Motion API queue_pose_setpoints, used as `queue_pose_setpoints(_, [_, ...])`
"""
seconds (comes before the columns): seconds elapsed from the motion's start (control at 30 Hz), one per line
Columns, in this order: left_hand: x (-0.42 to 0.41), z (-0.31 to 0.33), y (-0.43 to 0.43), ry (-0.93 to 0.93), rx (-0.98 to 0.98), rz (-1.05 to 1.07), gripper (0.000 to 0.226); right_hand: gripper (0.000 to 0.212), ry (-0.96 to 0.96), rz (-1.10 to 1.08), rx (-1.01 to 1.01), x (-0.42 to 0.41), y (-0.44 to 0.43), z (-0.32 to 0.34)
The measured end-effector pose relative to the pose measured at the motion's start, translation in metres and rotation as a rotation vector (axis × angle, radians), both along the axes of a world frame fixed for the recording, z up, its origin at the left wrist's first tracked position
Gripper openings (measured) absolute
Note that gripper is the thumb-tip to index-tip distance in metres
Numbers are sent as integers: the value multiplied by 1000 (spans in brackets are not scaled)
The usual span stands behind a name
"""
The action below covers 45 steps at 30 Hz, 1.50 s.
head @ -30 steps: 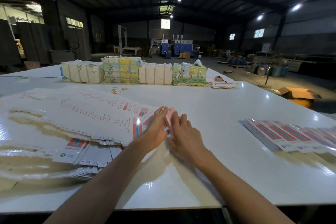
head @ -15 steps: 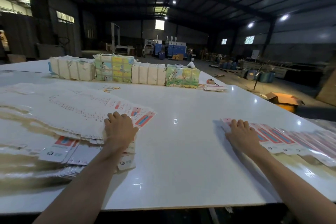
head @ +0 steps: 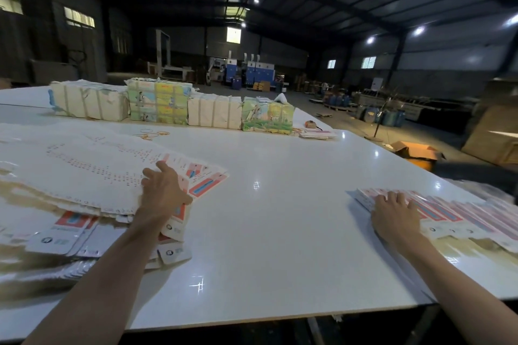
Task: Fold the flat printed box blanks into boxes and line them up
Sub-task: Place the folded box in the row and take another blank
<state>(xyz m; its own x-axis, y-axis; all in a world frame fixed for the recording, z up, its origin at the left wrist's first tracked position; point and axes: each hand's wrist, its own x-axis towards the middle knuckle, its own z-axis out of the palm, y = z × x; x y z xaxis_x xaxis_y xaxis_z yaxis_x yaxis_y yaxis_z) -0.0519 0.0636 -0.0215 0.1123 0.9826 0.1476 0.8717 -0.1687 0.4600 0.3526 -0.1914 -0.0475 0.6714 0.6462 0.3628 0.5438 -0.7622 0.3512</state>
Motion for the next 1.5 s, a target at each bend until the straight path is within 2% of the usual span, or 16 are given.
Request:
queue_pose_setpoints(0.13, [-1, 6, 2, -249, 1, -89, 77, 43, 14, 95, 78, -21, 15, 15])
queue_pose_setpoints(0.27, [13, 7, -5, -729, -196, -267, 46, 32, 136, 300, 273, -61, 58, 33])
queue_pose_setpoints(0.33, [21, 5, -12, -910, -358, -339, 48, 32, 249, 446, 401, -84, 84, 40])
queue_pose_setpoints(0.4, [27, 1, -15, -1008, -455, -367, 52, 30, 462, 585, 558, -111, 108, 43])
queue_pose_setpoints(0.53, [43, -6, -24, -1023, -477, -361, 37, 28, 1084, 818, 844, -176, 147, 41])
queue_pose_setpoints(0.6, [49, -10, -29, -1032, -479, -382, 36, 31, 1290, 883, 886, -201, 157, 31])
queue_pose_setpoints(0.67, [54, -15, -34, -1103, -544, -440, 44, 36, 1406, 924, 921, -213, 159, 16])
queue_pose_setpoints(0.83, [58, -21, -37, -1160, -612, -465, 42, 46, 1408, 923, 975, -208, 159, 6])
queue_pose_setpoints(1.03, [56, -14, -36, -1305, -714, -519, 57, 39, 1319, 975, 820, -194, 159, 14])
queue_pose_setpoints(1.17, [43, -13, -32, -1328, -728, -591, 41, 29, 1235, 988, 757, -187, 161, 14])
queue_pose_setpoints(1.23, [41, -15, -31, -1261, -700, -627, 55, 20, 1363, 989, 774, -183, 161, 15])
queue_pose_setpoints(1.3, [43, -15, -32, -1181, -749, -708, 76, 23, 1524, 954, 788, -179, 160, 18])
queue_pose_setpoints(1.37, [45, -10, -33, -1125, -797, -744, 86, 26, 1636, 961, 788, -175, 159, 20])
queue_pose_setpoints(1.47, [47, -6, -30, -1041, -835, -771, 102, 26, 1616, 1009, 792, -169, 157, 22])
queue_pose_setpoints(1.5, [46, -6, -29, -1025, -838, -796, 100, 30, 1598, 1011, 787, -167, 157, 22])
